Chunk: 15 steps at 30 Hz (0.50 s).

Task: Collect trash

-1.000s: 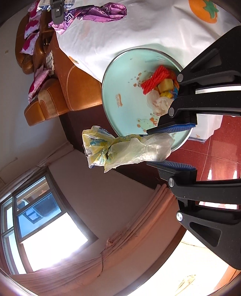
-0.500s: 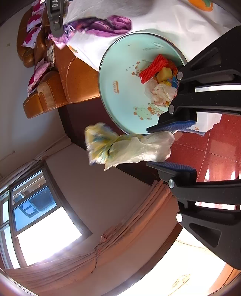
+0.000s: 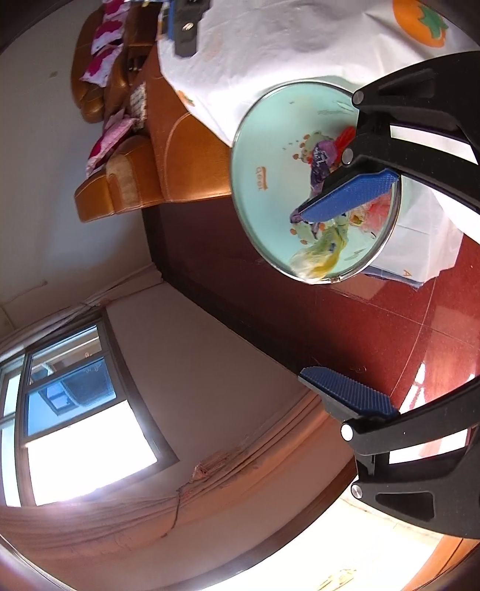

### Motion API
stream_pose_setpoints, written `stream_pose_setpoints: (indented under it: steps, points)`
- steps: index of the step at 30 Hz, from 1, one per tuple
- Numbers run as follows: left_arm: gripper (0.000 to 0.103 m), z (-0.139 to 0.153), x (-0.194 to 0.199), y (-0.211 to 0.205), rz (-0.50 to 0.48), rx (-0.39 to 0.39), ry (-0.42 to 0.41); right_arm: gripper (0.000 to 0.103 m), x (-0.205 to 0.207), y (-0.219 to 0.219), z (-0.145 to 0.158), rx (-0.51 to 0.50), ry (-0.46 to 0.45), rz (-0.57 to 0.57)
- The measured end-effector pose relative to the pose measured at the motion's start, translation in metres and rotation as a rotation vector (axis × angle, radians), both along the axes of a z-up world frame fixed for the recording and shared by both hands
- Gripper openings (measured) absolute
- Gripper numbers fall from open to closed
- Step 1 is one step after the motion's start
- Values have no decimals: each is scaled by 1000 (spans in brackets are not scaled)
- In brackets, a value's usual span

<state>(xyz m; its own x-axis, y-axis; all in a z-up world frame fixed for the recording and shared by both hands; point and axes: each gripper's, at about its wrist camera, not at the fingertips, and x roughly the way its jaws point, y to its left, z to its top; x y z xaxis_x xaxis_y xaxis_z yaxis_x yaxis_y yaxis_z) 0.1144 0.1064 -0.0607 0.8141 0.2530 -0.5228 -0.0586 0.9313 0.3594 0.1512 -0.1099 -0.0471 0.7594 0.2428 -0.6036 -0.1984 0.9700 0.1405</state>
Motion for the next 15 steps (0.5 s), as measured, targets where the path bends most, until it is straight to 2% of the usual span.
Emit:
stream_pose_setpoints:
  steps: [2, 6, 15]
  points:
    - [80, 8, -5, 1, 4, -25, -26, 39, -17, -5, 6, -21, -28, -17]
    - [90, 24, -16, 0, 6, -67, -71, 42, -41, -13, 17, -26, -57, -33]
    - [95, 51, -34, -4, -21, -114, -135, 48, -75, -22, 41, -38, -116, -51]
